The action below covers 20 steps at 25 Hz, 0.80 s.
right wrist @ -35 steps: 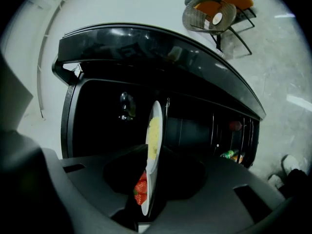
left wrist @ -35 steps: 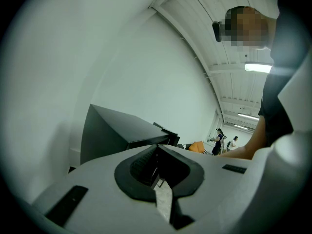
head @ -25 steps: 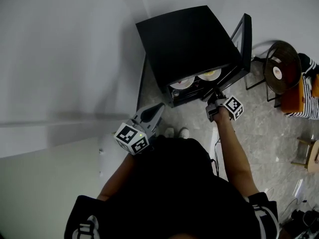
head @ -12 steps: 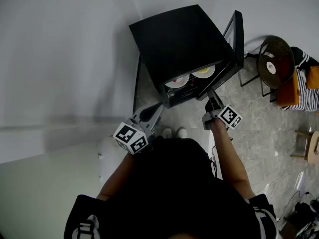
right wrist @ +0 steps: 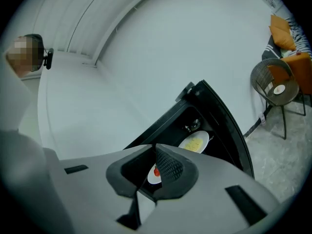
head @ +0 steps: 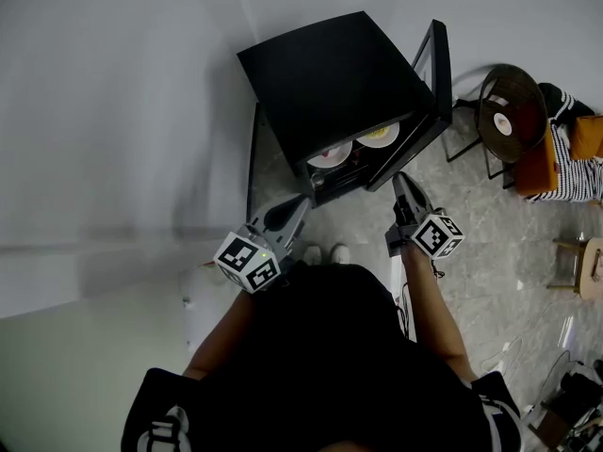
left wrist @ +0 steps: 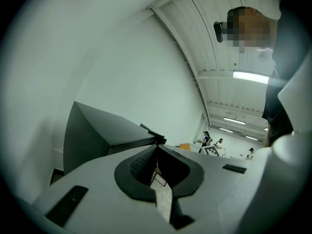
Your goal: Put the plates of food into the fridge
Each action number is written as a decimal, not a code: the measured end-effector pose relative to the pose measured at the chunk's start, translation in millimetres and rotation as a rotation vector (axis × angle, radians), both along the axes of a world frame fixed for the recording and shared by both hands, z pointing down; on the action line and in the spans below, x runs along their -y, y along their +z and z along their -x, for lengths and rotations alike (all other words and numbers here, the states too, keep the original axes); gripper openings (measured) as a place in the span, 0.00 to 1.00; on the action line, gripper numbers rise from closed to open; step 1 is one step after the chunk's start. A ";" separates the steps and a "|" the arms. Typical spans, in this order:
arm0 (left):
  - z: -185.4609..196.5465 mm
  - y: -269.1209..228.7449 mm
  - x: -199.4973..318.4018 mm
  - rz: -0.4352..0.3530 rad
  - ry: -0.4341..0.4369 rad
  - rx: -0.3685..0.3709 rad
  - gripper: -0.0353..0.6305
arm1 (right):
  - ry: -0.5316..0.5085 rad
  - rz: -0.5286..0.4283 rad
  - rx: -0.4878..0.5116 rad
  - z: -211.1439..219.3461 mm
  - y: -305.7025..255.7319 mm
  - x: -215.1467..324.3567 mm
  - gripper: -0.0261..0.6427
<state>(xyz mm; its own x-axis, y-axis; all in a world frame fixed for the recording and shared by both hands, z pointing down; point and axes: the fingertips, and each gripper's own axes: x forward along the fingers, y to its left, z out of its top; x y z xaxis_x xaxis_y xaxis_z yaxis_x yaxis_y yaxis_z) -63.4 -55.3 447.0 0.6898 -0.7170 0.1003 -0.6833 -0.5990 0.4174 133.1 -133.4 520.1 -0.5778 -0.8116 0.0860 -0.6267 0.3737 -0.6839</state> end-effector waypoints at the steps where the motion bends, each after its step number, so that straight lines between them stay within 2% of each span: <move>1: 0.1 -0.1 -0.4 -0.003 0.002 0.003 0.09 | -0.005 -0.011 -0.013 2.0 -3.5 -4.0 0.10; 7: -1.4 -1.6 -2.7 -0.019 0.030 0.011 0.09 | -0.050 -0.072 -0.127 16.7 -15.7 -26.0 0.10; 11: -3.1 -2.5 -6.8 -0.020 0.045 0.006 0.09 | -0.063 -0.098 -0.169 22.5 -25.1 -39.8 0.10; 17: -6.2 0.1 -13.2 -0.037 0.092 0.036 0.09 | -0.083 -0.179 -0.267 35.4 -47.2 -59.2 0.10; 20: -8.2 -0.9 -17.9 -0.042 0.110 0.039 0.09 | -0.094 -0.256 -0.306 45.7 -65.9 -71.1 0.10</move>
